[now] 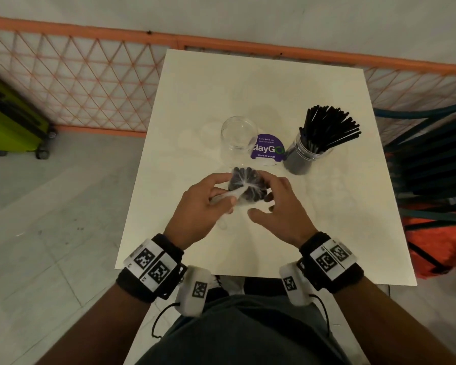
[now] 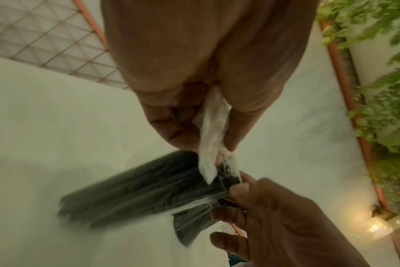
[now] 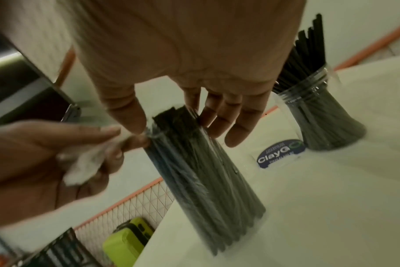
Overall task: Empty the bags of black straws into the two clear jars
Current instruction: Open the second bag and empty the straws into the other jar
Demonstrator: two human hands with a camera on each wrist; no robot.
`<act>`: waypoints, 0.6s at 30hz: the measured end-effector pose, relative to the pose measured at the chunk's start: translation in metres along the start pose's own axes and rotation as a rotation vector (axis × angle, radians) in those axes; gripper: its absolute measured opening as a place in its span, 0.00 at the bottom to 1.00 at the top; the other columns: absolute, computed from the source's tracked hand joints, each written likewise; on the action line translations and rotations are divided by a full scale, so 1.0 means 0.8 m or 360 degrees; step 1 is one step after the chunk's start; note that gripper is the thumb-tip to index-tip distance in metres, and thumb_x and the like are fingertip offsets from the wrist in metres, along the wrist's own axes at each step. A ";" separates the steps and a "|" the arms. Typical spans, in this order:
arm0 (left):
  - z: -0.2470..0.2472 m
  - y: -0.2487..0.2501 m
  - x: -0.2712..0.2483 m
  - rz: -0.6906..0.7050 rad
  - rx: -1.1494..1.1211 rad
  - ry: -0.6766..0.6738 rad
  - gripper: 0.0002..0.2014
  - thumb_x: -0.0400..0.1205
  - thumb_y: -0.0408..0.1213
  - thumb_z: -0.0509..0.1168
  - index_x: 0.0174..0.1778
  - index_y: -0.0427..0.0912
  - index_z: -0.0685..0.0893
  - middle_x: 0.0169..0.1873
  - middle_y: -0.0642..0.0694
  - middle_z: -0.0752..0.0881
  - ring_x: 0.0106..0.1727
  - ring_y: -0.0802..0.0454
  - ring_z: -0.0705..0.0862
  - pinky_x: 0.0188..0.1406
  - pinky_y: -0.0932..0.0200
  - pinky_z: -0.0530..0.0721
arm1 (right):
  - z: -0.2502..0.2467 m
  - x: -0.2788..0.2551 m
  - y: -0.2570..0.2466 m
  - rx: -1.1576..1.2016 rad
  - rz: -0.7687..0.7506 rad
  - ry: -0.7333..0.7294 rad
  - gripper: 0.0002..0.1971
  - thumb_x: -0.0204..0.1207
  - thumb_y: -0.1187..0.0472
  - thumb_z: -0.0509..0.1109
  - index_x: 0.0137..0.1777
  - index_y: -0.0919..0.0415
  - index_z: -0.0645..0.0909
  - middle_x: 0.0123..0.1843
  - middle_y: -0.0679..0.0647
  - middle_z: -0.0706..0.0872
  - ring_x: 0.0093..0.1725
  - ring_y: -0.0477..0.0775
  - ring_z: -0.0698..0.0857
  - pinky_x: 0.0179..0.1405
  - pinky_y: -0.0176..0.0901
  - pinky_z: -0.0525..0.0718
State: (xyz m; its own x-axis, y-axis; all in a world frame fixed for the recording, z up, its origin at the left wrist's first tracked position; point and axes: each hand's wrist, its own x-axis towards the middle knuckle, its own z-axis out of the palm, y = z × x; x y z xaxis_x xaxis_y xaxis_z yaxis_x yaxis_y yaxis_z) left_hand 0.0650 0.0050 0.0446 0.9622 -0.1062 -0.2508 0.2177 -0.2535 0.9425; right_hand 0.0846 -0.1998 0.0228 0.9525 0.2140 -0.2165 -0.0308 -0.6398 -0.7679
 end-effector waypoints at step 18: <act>-0.035 0.085 0.043 0.0352 0.0044 0.0123 0.11 0.78 0.28 0.74 0.49 0.49 0.87 0.40 0.63 0.88 0.41 0.61 0.82 0.48 0.57 0.81 | -0.001 0.042 0.009 -0.0188 -0.0141 -0.0086 0.34 0.64 0.41 0.78 0.70 0.45 0.72 0.63 0.45 0.83 0.59 0.50 0.81 0.58 0.55 0.83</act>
State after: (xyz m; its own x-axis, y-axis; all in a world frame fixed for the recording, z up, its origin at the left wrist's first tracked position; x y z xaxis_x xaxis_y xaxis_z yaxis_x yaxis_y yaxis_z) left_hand 0.1172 0.0107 0.1064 0.9959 -0.0885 -0.0203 -0.0032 -0.2584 0.9660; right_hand 0.1169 -0.1979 0.0102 0.9322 0.3107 -0.1858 0.0914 -0.6985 -0.7097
